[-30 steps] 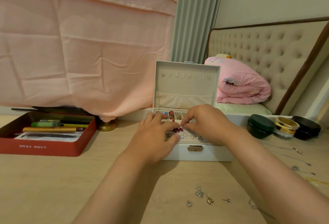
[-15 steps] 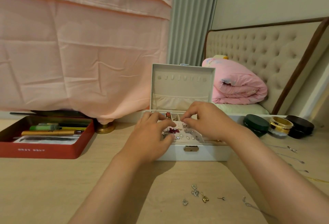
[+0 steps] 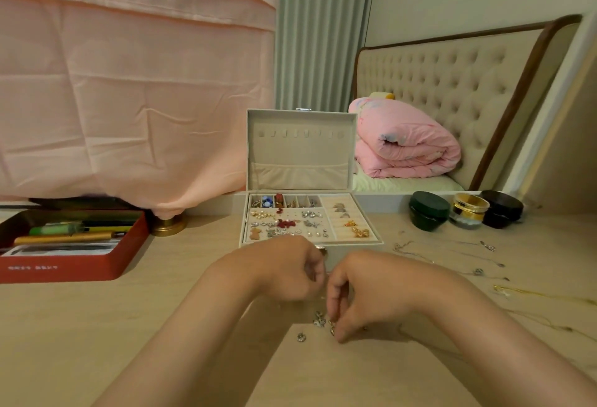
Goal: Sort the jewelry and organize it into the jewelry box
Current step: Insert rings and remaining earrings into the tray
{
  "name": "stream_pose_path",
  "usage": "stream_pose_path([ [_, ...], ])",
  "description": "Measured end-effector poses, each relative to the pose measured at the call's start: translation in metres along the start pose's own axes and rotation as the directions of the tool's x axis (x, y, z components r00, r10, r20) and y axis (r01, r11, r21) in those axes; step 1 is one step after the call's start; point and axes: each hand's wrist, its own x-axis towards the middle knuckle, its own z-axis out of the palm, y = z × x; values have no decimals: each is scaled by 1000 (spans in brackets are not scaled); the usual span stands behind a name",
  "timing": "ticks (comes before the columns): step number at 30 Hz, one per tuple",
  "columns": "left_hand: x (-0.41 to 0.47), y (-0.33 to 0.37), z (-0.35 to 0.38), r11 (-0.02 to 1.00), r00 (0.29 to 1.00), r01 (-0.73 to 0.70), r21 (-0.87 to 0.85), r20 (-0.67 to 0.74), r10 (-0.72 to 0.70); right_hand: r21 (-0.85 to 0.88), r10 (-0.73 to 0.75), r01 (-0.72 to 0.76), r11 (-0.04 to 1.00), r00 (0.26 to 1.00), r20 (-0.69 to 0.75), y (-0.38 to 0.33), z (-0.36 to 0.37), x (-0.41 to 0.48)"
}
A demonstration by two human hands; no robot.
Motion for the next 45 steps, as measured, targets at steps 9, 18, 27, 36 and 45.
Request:
stream_pose_path([
  [9, 3, -7, 12, 999, 993, 31, 30, 110, -34, -19, -66, 66, 998, 997, -25, 4, 10, 7],
  [18, 0, -8, 2, 860, 998, -37, -509, -55, 10, 577, 7, 130, 807, 973, -229, 26, -9, 4],
  [27, -1, -8, 2, 694, 988, -86, -715, -150, -31, 869, 72, 113, 481, 983, -167, 32, -8, 12],
  [36, -1, -4, 7, 706, 985, -57, -706, -157, -78, 744, 99, 192, 641, 940, -328, 30, -9, 11],
  [45, 3, -2, 6, 696, 976, -62, -716, -188, -106, 710, 106, 215, 671, 920, -378, 33, -10, 10],
])
